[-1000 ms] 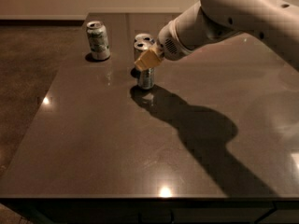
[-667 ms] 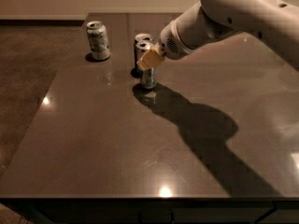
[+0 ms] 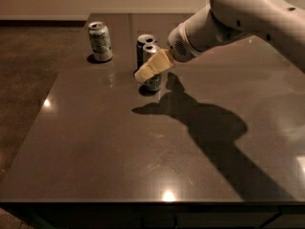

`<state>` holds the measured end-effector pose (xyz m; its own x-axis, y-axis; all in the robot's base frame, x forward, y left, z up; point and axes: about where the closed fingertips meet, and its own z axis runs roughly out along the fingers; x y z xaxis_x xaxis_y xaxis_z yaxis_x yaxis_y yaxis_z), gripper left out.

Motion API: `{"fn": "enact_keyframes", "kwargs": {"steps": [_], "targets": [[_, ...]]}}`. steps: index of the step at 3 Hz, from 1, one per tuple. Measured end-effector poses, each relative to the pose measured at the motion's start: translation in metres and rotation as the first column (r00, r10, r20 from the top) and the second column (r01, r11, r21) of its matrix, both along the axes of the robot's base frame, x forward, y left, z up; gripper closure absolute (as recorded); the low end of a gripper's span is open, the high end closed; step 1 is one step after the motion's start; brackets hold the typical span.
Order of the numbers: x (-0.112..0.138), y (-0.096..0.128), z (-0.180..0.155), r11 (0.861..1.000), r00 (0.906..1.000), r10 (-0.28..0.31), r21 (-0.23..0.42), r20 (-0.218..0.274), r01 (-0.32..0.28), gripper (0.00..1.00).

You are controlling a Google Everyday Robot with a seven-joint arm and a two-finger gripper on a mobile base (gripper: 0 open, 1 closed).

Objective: Move redbull can near pepsi can

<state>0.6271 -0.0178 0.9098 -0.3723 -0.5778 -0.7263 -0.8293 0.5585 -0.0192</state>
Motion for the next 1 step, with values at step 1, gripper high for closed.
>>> {"fn": "enact_keyframes", "kwargs": {"steps": [1], "targets": [[0.0000,0.0001,0.0000,1.000,1.0000,0.000,0.000,0.000,0.000,0.00]]}}
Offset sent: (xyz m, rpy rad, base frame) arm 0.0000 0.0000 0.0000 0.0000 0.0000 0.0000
